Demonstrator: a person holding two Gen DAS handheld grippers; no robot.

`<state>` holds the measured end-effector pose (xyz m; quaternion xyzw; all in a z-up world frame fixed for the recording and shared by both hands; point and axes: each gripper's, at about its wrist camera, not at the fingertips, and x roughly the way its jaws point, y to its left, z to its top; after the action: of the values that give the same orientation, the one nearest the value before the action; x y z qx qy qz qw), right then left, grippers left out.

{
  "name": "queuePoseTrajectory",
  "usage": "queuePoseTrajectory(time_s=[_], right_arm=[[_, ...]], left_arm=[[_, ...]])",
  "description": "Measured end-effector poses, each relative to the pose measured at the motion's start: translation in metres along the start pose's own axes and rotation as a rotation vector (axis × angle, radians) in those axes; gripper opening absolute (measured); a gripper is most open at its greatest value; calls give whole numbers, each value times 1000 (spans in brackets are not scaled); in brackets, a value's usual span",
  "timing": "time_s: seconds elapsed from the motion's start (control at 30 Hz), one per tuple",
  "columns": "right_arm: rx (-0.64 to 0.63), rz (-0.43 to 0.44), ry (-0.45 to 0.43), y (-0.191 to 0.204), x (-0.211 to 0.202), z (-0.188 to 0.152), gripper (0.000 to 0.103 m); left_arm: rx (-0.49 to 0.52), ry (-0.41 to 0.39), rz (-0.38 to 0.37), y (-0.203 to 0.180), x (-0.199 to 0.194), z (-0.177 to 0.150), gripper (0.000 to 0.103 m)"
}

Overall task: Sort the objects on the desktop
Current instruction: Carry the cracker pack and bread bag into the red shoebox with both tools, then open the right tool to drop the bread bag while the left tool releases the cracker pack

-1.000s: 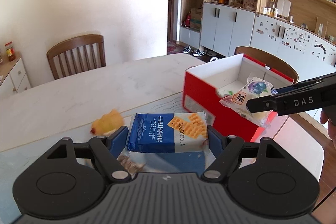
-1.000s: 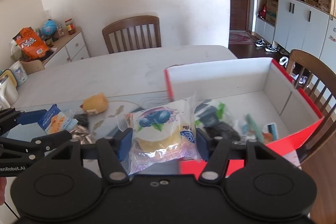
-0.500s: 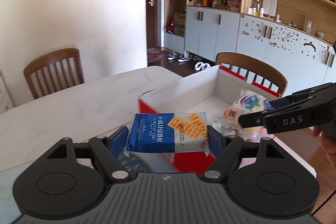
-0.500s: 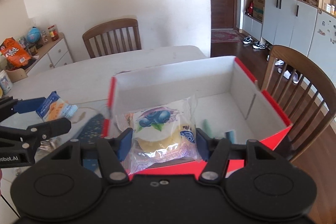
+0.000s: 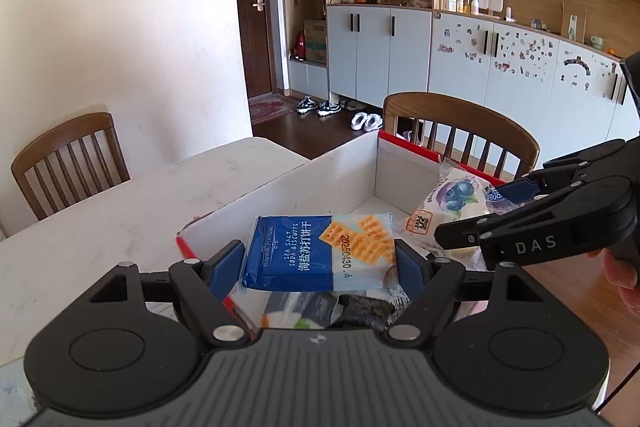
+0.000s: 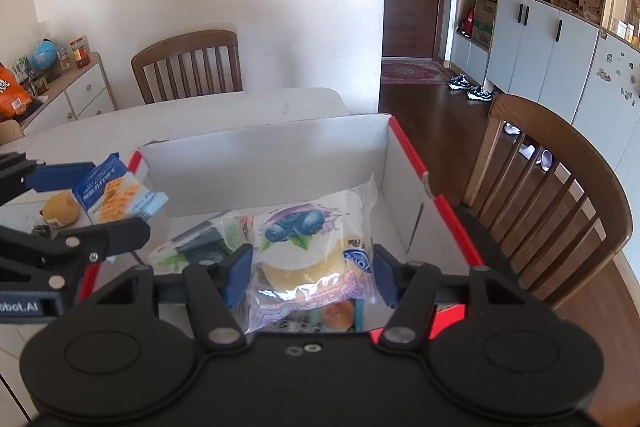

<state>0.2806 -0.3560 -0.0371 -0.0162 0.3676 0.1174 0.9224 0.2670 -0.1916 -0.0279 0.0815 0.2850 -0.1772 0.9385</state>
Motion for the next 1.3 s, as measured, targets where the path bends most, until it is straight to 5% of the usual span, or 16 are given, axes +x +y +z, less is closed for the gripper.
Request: queuePoseTrajectory(time_s=[1.3], right_arm=[[-223, 48, 192, 3, 80, 3, 62]], left_arm=[[106, 387, -37, -15, 142, 26, 78]])
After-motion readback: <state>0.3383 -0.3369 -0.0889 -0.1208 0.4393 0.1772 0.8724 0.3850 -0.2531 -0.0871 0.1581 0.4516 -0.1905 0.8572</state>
